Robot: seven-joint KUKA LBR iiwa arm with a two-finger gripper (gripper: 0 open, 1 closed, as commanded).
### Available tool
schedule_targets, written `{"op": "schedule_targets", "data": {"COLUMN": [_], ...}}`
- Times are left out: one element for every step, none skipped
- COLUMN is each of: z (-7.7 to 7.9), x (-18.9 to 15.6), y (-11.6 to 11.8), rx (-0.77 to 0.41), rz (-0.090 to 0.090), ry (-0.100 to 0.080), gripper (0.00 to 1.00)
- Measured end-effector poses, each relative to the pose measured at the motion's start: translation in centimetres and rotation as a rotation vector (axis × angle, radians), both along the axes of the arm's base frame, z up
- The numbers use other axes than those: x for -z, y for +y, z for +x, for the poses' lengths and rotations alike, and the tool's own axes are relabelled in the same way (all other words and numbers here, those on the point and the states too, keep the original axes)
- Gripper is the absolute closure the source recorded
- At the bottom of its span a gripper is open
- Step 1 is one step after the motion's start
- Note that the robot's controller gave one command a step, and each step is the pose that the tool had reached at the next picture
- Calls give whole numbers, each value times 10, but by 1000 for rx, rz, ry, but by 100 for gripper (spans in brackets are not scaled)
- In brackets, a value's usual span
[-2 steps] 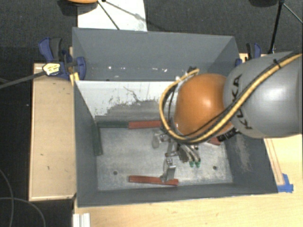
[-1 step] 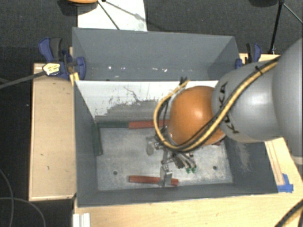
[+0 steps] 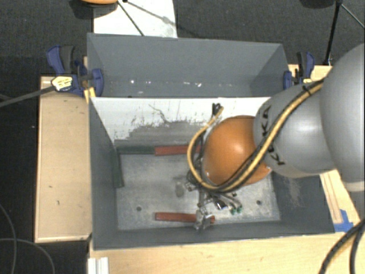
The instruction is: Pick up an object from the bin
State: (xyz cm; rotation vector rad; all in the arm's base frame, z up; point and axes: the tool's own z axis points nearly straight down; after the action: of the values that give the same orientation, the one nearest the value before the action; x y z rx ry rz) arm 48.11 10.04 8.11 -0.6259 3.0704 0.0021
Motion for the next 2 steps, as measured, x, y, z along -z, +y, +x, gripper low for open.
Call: {"op": "schedule_targets", "data": {"z": [-4, -4], "x": [11, 11], "y": [-8, -8], "rx": [108, 110], "rz": [-2, -2], "ry": [8, 8], "gripper": [100, 100]}}
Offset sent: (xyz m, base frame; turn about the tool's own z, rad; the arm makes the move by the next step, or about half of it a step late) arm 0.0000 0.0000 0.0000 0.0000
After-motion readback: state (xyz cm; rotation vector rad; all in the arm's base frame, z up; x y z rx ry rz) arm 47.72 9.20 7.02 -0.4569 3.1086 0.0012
